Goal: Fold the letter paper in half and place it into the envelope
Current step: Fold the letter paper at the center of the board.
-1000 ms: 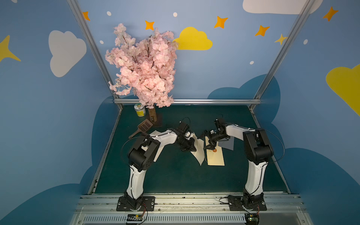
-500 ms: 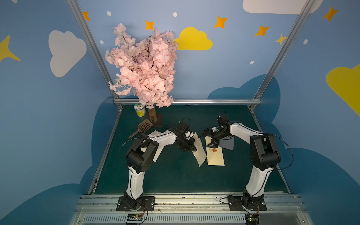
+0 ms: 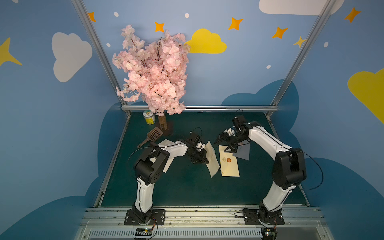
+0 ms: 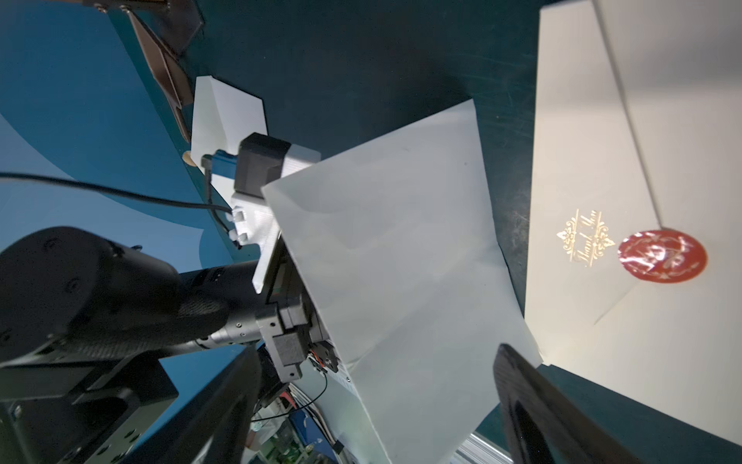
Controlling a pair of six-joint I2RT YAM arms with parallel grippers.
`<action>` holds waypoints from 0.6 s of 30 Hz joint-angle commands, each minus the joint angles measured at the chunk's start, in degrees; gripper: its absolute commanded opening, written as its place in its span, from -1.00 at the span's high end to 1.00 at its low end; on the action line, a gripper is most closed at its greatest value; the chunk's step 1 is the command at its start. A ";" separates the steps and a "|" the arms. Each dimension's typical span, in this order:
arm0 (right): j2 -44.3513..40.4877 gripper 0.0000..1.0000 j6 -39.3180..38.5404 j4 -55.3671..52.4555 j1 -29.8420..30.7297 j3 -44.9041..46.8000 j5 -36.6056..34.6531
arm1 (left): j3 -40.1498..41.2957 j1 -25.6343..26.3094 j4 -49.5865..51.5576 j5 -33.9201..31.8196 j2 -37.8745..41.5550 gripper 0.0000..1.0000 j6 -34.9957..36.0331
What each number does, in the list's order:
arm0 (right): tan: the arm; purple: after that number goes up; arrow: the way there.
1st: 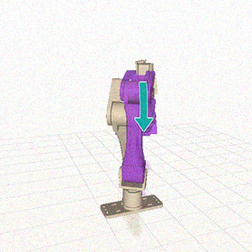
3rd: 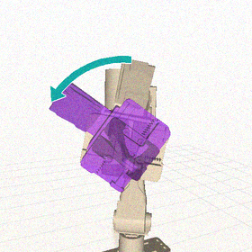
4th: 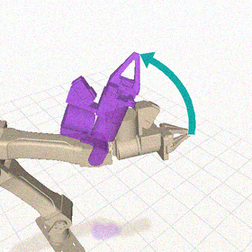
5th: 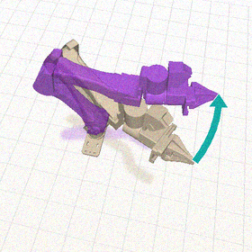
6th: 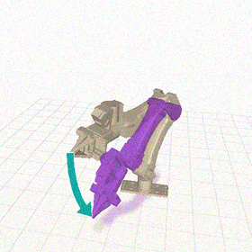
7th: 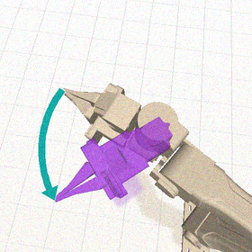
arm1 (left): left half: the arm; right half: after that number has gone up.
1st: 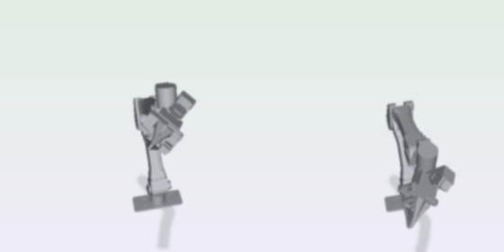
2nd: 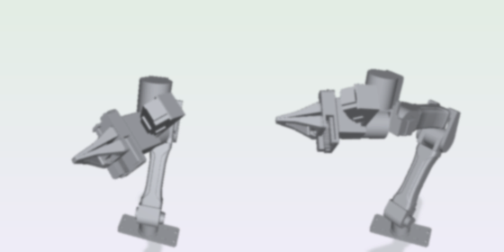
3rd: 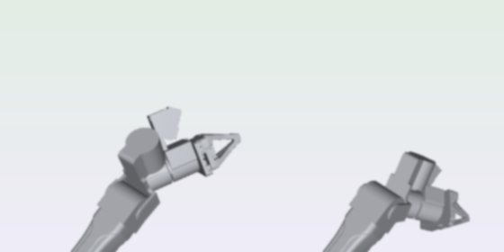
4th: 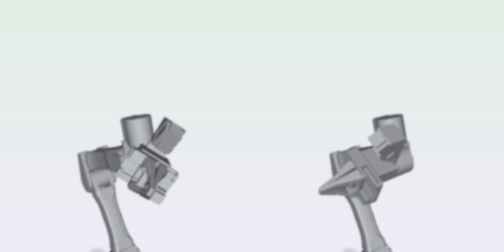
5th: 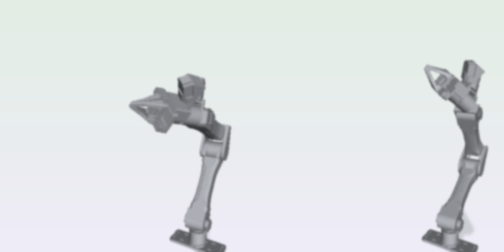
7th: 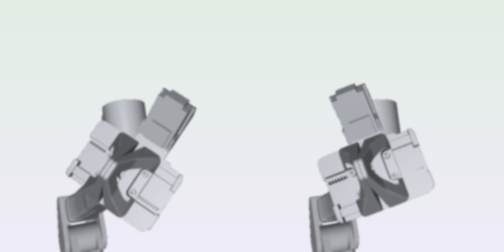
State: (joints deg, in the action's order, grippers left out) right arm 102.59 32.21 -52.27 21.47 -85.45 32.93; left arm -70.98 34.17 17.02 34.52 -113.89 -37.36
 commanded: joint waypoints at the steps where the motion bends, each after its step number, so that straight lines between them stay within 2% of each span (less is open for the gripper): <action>1: -0.05 -0.79 -5.06 -8.80 2.84 -4.14 -6.01 | 0.60 0.10 -0.15 0.02 2.12 0.90 0.50; 3: 0.46 -0.78 -6.06 -11.24 4.42 -5.28 -8.62 | 0.76 0.06 -0.19 0.03 2.09 0.90 0.50; 9: 0.94 -0.54 -7.17 -14.82 7.74 -4.83 -14.98 | 1.40 -0.16 -0.24 -0.13 2.43 0.90 0.69; 18: 3.15 -0.07 -7.02 -13.30 11.44 -0.72 -16.93 | 2.47 -0.86 -0.58 -0.08 3.12 0.90 0.76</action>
State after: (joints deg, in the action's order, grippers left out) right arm 103.92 25.50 -64.55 31.88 -87.39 17.98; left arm -69.36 33.89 16.43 34.50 -112.88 -37.34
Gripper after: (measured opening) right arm 0.544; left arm 0.054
